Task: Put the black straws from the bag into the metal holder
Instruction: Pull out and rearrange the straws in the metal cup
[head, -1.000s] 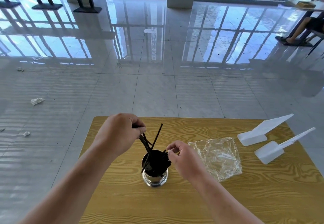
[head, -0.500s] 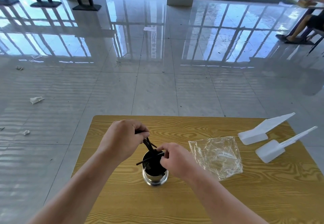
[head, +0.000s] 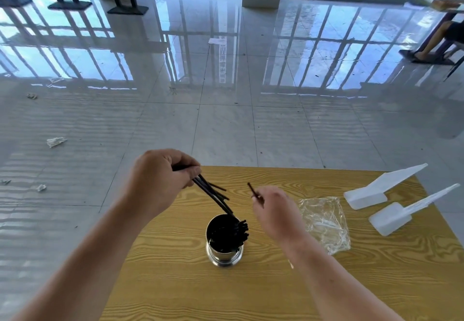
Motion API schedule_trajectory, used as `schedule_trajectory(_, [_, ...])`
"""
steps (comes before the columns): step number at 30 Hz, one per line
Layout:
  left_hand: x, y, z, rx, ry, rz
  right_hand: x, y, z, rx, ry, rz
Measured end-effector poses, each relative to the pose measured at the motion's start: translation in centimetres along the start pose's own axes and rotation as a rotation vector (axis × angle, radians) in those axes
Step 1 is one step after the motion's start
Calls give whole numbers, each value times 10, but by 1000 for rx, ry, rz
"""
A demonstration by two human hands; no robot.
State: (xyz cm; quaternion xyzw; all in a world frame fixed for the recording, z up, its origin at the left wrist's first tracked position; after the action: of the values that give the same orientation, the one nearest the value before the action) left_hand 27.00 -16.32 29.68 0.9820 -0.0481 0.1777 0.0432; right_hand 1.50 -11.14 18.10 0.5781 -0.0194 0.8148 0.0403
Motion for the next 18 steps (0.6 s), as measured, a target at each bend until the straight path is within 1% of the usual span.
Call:
schedule_trajectory(2, [12,3,-7,-16,-59,-48,15,3,-11,-70,106,-74])
schedule_trajectory(4, [22,6,-7,-21,-104,-104,21,3,-19,-131,349,-80])
schedule_trajectory(6, [28,8,-2,-20,-152,-154,18,1,-16,-129,550,23])
schedule_trajectory(7, [29,9,2,-18,-175,-177,14,-2,-9,-98,592,90])
schedule_trajectory(9, [30,8,9,-30,-190,-224,1,-8,2,-56,605,195])
schedule_trajectory(12, [24,6,25,-14,-252,-282,-17,-17,10,-73,541,295])
schedule_trajectory(14, [18,4,38,53,-391,-303,-21,-20,11,-78,495,314])
schedule_trajectory(18, [0,-3,65,293,-754,-337,-12,-19,9,-103,529,261])
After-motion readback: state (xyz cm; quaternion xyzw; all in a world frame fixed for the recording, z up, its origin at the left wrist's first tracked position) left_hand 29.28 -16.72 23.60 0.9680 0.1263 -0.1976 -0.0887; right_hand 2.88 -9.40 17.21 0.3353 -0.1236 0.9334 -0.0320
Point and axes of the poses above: each hand's wrist, its own y-axis towards the middle knuckle, its own x-axis out of the back of the hand, z = x × y, the point moved 7 cm from there along y, towards the middle knuckle, and after that the axes turned 14 degrees about -y, right-handed, at the moved point
